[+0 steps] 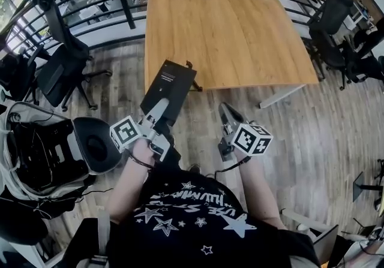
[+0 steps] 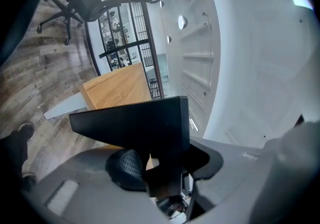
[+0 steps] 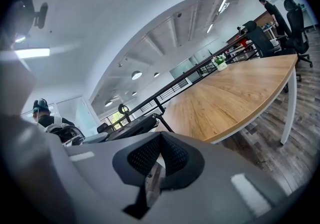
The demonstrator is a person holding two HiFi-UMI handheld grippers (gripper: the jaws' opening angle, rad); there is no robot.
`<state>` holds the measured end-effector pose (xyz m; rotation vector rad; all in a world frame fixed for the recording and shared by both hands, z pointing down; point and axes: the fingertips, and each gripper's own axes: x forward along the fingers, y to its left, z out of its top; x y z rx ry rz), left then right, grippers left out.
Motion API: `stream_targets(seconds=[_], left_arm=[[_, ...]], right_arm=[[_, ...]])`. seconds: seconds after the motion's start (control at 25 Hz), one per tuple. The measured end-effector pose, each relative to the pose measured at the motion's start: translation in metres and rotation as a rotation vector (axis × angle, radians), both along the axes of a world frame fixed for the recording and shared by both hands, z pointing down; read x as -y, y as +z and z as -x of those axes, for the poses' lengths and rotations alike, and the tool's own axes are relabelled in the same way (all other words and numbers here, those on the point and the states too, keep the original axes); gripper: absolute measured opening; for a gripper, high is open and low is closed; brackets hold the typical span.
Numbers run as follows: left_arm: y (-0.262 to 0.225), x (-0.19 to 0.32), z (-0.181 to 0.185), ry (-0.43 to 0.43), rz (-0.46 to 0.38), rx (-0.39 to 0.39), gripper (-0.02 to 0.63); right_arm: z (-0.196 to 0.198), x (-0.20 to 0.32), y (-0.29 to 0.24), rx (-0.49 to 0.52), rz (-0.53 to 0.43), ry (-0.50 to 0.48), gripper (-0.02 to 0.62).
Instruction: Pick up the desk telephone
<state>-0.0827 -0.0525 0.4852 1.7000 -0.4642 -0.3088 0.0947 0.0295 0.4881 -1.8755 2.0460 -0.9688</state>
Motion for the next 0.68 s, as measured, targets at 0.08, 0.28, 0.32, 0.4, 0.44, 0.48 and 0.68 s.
stream_targets(seconds=[0.08, 0.28, 0.32, 0.4, 0.44, 0.48, 0.68], left_arm=[[-0.004, -0.004, 0.01, -0.005, 0.005, 0.006, 0.193], [-0.021, -0.018, 0.033, -0.014, 0.002, -0.003, 0.193], [-0.023, -0.022, 0.036, -0.016, -0.001, -0.003, 0.193], [-0.026, -0.03, 0.037, -0.021, -0.005, 0.001, 0.193], [-0.026, -0.033, 0.037, -0.024, -0.009, 0.001, 0.193], [-0.026, -0.035, 0.035, -0.027, -0.013, 0.001, 0.193], [-0.016, -0.039, 0.025, -0.026, -0.014, 0.0, 0.194]], right_arm=[[0.009, -0.003, -0.007, 0.0, -0.003, -0.007, -0.002], [0.031, -0.016, -0.025, -0.002, -0.012, -0.018, -0.002], [0.033, -0.02, -0.027, -0.002, -0.014, -0.02, -0.002], [0.033, -0.028, -0.028, -0.002, -0.021, -0.024, -0.002], [0.032, -0.03, -0.029, -0.001, -0.026, -0.028, -0.002], [0.03, -0.032, -0.028, -0.001, -0.03, -0.031, -0.002], [0.022, -0.035, -0.017, -0.002, -0.031, -0.036, -0.002]])
